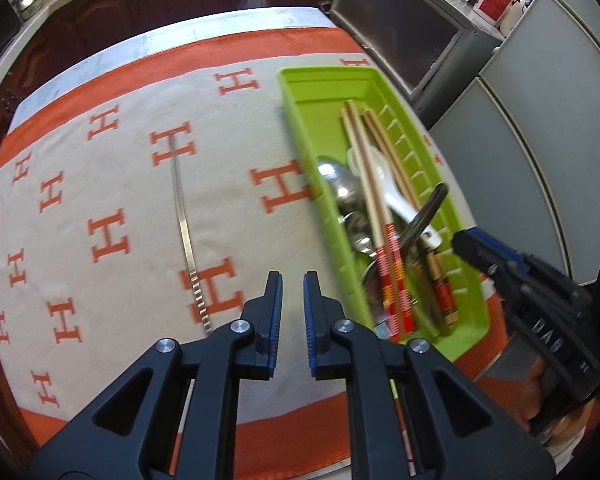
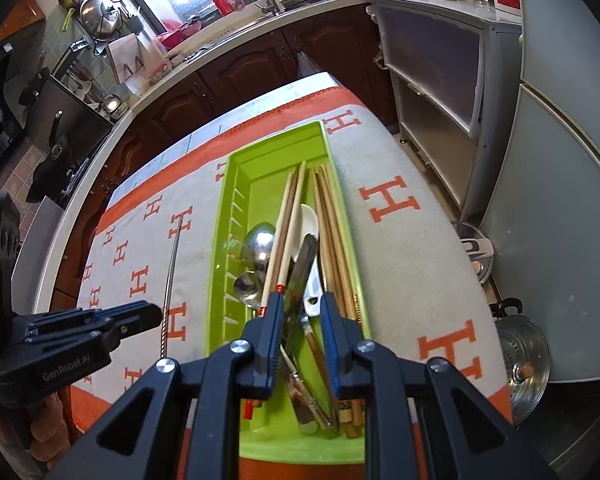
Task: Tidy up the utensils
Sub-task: 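Move the right gripper over the long steel rod, then grasp the long steel rod with the right gripper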
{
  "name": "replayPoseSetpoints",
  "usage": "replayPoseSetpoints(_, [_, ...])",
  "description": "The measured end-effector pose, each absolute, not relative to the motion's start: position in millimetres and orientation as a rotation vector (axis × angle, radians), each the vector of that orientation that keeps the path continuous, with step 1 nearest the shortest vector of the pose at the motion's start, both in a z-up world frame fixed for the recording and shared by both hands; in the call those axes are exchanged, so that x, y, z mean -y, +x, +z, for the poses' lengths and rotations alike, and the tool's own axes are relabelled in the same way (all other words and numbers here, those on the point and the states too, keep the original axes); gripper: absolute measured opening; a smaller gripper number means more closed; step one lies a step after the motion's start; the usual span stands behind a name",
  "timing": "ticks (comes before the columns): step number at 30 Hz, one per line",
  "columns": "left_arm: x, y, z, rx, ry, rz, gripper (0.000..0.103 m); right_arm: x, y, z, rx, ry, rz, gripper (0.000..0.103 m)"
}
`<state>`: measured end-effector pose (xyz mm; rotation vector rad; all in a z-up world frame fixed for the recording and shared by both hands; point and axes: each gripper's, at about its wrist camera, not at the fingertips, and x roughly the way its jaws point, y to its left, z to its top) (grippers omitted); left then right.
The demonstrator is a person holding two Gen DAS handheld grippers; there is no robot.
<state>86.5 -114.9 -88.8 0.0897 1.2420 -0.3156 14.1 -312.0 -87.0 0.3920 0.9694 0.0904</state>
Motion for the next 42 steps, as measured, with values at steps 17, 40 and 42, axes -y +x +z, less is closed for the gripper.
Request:
replayPoseSetpoints(17, [-8.8, 59.2, -84.8, -1.186, 0.054, -0.083, 0.008, 242.0, 14.7, -69.6, -0.999, 0.276, 0.217, 0.018])
replayPoseSetpoints(40, [-56.7, 83.0, -92.1, -1.096, 0.037, -0.01, 0.039, 132.1, 73.3, -105.7, -1.152, 0.156, 0.324, 0.026])
replayPoseSetpoints(42, [-57.9, 85.6, -94.9, -1.095, 0.031, -0.009, 0.039, 126.9, 77.2, -112.3, -1.166, 0.148, 0.324, 0.026])
